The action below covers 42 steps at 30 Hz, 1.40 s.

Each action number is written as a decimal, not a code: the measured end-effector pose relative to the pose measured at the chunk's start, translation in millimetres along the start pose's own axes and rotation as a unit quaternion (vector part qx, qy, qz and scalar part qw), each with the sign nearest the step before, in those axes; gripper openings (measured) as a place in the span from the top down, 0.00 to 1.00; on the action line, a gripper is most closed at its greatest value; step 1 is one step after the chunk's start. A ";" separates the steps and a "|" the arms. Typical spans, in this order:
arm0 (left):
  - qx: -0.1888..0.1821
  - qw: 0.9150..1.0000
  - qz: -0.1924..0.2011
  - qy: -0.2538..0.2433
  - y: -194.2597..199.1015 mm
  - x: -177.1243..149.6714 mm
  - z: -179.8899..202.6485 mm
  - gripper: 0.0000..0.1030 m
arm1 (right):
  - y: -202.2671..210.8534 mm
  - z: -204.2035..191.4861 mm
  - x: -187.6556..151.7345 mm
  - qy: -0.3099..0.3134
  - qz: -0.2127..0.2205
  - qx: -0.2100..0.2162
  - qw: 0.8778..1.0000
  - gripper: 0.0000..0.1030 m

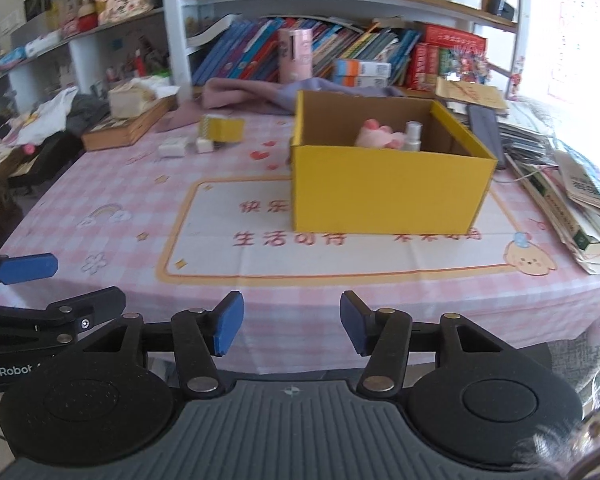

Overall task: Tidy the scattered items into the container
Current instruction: 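Withdraw both tools from the yellow box toward the remaining table items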

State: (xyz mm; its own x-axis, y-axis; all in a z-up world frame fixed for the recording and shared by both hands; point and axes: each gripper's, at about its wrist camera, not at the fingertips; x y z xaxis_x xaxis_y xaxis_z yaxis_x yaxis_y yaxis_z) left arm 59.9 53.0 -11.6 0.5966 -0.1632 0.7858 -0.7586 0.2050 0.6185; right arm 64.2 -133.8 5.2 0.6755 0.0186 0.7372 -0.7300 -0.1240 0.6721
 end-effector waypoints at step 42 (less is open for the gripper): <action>0.080 0.995 -0.039 0.048 -50.9 21.0 -100.7 0.10 | -106.6 -88.0 75.6 0.072 -0.031 0.083 0.994 0.43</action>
State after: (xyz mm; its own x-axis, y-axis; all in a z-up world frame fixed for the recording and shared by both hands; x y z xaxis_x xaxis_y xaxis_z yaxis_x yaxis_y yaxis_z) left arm 137.4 136.3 -26.4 0.6717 -0.0776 0.7367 -0.7365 0.0373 0.6754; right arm 183.9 -31.9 -4.5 0.6888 0.1708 0.7046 -0.6519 -0.2794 0.7050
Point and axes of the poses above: each gripper's, at about its wrist camera, not at the fingertips, and y roughly against the way its jaws point, z to its right, x to its top, and after that the axes turned 3 degrees about -y, right-handed
